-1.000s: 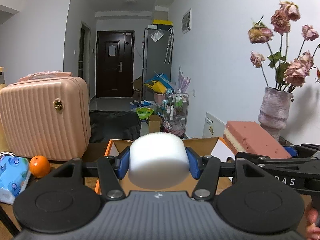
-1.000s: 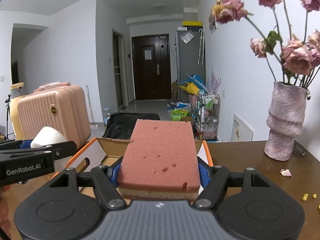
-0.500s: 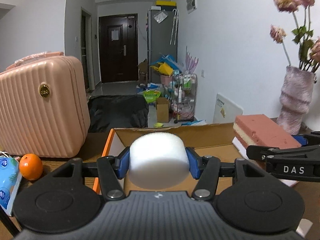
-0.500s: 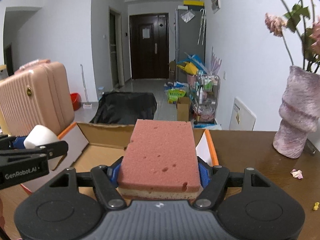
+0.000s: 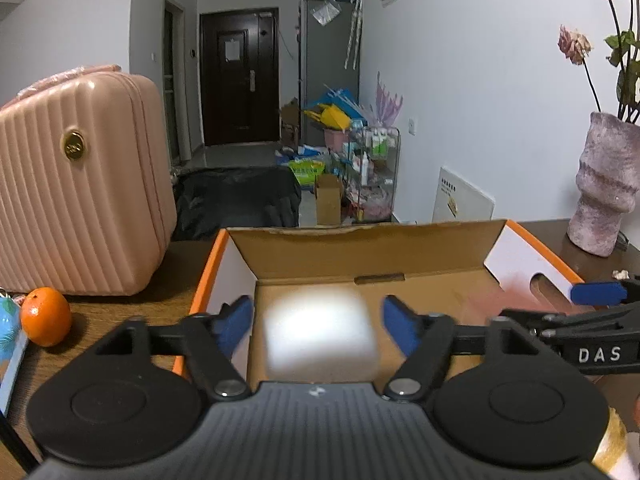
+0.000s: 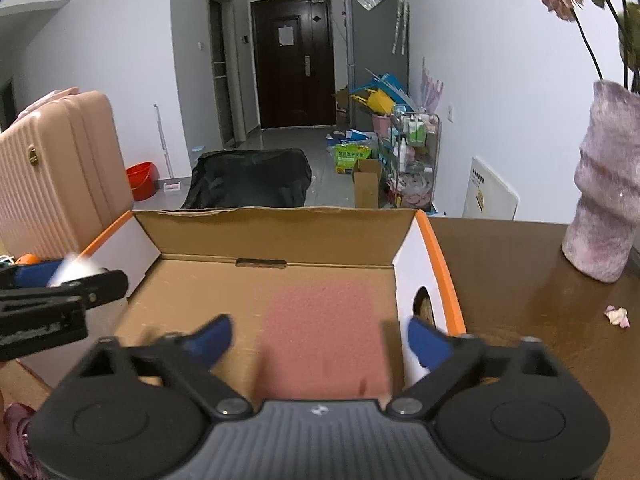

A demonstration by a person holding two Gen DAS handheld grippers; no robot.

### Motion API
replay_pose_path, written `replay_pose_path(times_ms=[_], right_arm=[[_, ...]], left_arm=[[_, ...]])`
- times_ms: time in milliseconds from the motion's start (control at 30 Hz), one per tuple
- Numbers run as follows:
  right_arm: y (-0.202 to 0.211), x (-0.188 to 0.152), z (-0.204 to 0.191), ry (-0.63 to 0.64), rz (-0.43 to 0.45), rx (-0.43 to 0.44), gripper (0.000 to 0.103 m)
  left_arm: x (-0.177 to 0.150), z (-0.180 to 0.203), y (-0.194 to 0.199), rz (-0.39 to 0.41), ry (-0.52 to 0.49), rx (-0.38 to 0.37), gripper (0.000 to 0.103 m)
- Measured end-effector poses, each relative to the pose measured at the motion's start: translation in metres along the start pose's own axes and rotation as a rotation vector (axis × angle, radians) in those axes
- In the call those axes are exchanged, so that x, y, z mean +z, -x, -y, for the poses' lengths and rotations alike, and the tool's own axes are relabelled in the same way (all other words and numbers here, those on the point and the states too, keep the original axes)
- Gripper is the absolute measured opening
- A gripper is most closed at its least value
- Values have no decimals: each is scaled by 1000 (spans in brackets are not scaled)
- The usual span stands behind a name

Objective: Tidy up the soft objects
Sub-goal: 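Lower the foam roll and sponge into the box and open both grippers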

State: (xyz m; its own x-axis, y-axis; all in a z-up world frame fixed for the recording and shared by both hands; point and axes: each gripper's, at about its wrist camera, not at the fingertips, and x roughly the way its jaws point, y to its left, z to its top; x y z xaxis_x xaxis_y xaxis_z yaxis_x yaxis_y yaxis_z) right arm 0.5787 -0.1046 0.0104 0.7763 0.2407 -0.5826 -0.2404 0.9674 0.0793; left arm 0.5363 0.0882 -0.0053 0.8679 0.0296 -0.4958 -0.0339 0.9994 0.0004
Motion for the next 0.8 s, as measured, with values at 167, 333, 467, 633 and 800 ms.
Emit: replay_pose_path(times_ms=[167,333,467,633,800], right_arm=[[-3,-1,3,-11,-17,-19,102],[-1,-1,2,-7,-13,-16,103],[4,1,1,-8,-4,-15,103],[22,2,-1,-6,25,-15,103],[44,-1,-1,-3,60,-4,103]], left_arm=[[0,-3,6,35,18,20,103],[2,-4,8,35,37,35,103],[4,-6,10,37,41,36,103],[6,-6,23,63,40,37,103],[6,-10,42,99,34,43,103]])
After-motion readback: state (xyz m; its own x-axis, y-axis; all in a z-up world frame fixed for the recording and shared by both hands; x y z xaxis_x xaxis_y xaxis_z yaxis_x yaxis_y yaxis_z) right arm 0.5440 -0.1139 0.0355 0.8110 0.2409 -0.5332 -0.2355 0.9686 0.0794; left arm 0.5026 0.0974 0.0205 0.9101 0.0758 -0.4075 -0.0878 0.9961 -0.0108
